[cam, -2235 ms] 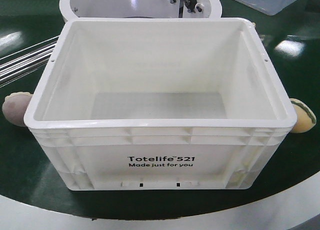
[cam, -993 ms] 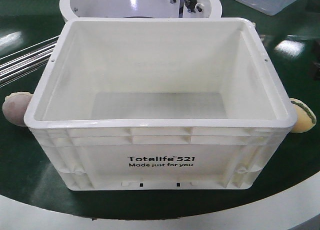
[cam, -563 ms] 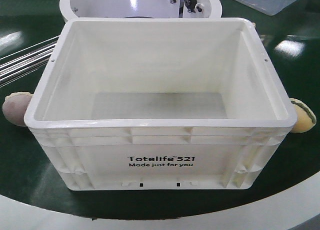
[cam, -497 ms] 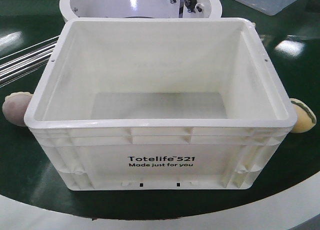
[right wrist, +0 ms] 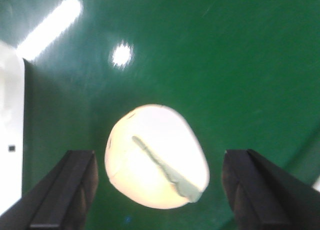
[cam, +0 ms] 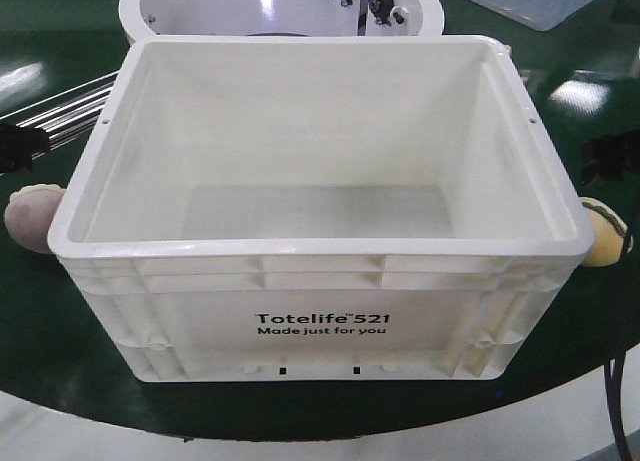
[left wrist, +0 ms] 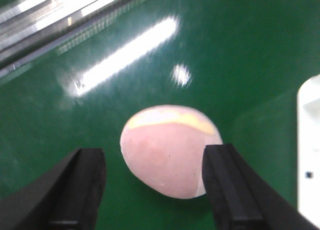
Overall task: Place moving items into box and shelve
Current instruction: 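Lift both held plush balls over the crate rim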
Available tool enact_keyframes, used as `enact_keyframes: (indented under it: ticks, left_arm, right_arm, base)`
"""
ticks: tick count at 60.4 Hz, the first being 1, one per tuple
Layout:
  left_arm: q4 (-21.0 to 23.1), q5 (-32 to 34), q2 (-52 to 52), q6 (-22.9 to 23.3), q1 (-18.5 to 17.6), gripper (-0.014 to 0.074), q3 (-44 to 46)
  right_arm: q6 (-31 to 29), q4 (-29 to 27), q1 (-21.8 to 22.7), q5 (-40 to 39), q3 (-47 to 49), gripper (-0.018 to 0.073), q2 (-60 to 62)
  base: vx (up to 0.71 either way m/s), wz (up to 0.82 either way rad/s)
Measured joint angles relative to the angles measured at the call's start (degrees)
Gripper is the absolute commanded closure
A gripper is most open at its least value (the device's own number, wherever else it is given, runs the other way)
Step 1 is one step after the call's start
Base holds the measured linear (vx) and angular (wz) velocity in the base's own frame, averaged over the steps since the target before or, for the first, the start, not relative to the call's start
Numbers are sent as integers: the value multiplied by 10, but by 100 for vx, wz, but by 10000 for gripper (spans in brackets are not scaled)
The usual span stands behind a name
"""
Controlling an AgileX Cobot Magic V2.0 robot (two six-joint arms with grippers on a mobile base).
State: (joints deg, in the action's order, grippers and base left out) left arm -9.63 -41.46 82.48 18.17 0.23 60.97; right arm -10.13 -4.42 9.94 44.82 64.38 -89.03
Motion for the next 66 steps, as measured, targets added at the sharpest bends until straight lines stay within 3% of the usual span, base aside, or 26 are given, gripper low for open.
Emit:
enact_keyframes:
  ticks: [34, 50, 58, 66]
  left_arm:
    - [4, 12, 125, 0, 0, 75, 3]
    - [13, 59, 172, -1, 0, 88, 10]
    - [23, 86, 204, -6, 0, 162, 16]
    - [42, 102, 234, -31, 0, 349, 23]
  right_arm:
    - [-4, -15, 0, -19, 4, -15, -127]
    - [-6, -38, 0, -48, 9, 7, -168]
    - [-6, -43, 0, -50, 13, 100, -188]
    - [-6, -49, 0, -48, 18, 259, -199]
  base:
    - [0, 0]
    - [0, 0]
    - [0, 0]
    - [0, 0]
